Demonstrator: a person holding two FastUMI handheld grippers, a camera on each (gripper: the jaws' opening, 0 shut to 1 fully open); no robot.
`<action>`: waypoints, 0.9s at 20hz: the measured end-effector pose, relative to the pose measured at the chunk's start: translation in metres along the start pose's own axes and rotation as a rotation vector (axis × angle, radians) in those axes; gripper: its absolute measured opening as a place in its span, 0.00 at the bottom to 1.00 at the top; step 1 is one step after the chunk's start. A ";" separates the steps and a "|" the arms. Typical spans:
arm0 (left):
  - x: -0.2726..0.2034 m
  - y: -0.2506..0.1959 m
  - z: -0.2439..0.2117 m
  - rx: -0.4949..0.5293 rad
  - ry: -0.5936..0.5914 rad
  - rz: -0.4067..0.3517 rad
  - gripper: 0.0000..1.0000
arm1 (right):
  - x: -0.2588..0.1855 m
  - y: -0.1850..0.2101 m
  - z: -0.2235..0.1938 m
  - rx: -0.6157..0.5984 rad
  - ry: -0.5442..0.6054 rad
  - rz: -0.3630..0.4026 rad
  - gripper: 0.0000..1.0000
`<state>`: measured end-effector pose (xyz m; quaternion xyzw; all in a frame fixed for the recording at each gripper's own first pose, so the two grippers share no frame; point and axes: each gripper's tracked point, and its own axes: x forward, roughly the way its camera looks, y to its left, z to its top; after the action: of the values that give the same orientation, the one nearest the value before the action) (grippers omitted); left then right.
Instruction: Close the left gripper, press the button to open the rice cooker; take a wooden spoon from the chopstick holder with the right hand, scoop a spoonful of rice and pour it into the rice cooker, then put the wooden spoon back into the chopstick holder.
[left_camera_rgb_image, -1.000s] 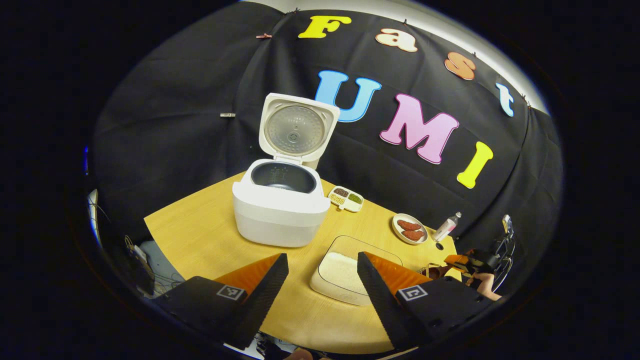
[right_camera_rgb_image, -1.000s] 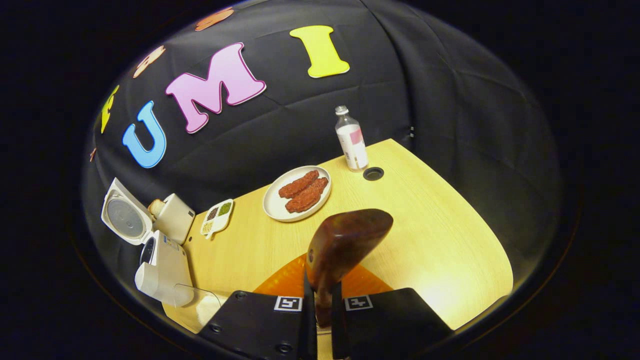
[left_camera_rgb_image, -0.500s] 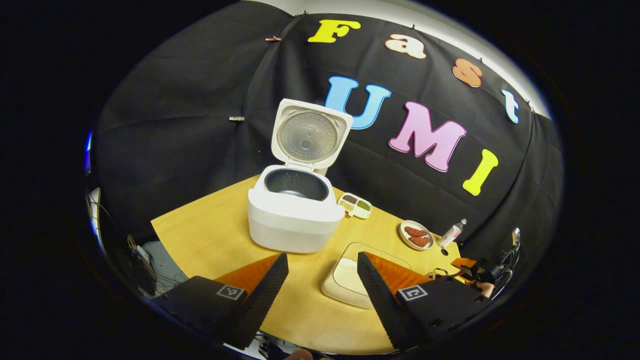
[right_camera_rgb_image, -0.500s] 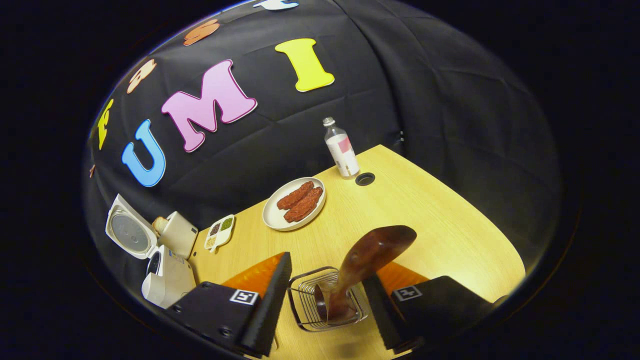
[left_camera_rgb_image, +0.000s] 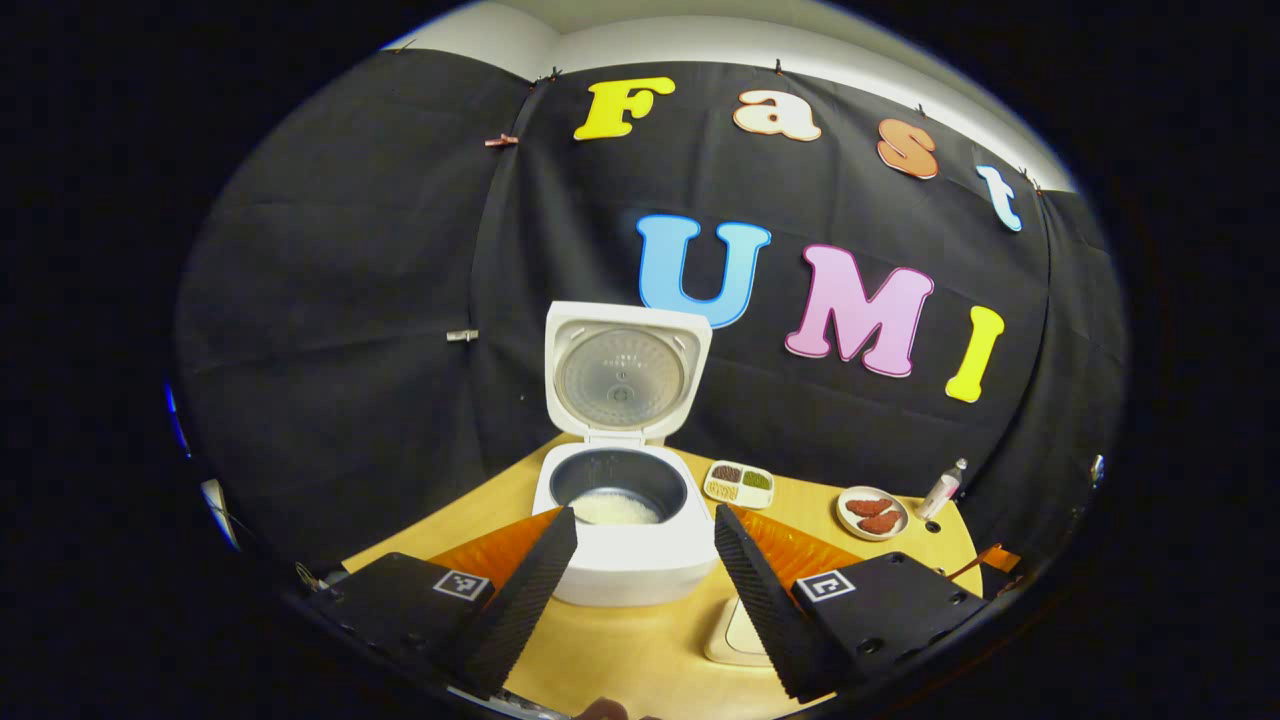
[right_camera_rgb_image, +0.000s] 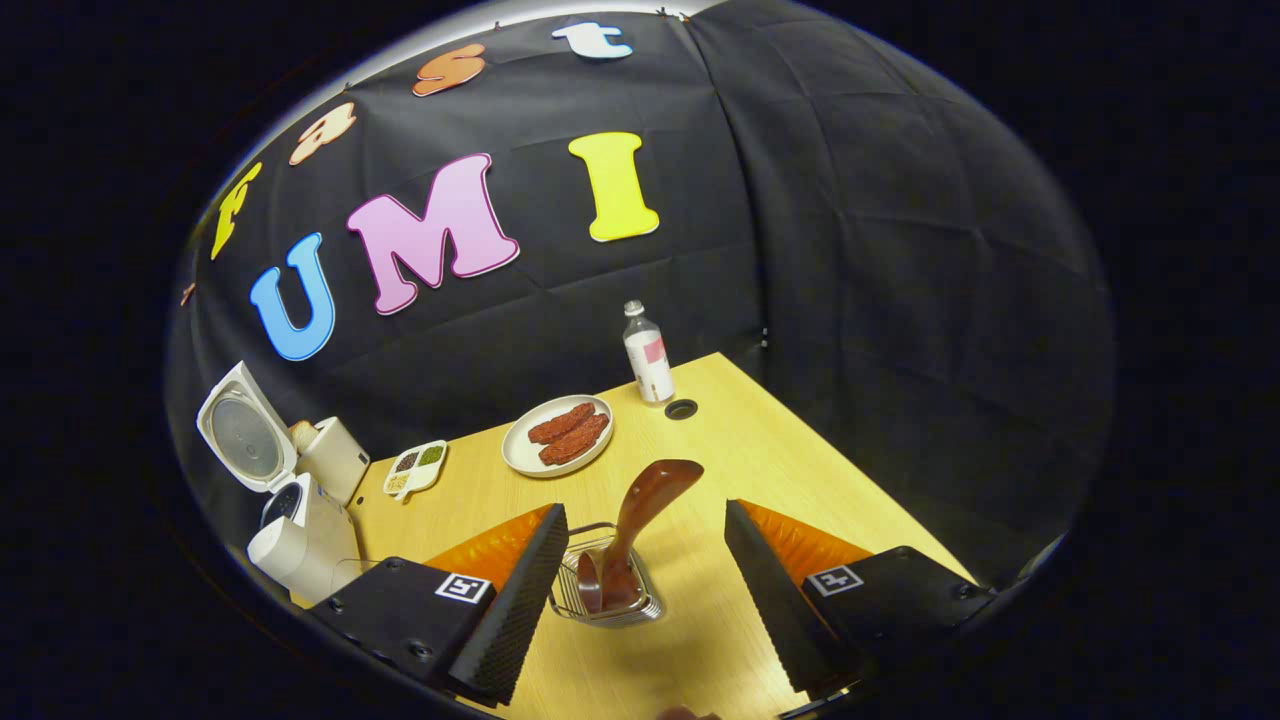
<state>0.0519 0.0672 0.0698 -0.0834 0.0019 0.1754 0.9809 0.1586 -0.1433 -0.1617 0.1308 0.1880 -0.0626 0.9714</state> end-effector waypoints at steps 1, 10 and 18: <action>0.009 0.003 0.017 0.014 -0.026 -0.003 0.96 | -0.010 -0.001 0.002 -0.015 -0.012 -0.005 0.99; 0.102 0.027 0.154 0.123 -0.227 0.006 0.95 | -0.080 0.020 0.033 -0.093 -0.103 -0.038 0.98; 0.221 0.023 0.219 0.115 -0.259 -0.040 0.95 | -0.116 0.059 0.038 -0.239 -0.154 -0.055 0.99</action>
<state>0.2459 0.2002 0.2745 -0.0036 -0.1164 0.1645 0.9795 0.0749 -0.0888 -0.0698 0.0038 0.1228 -0.0763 0.9895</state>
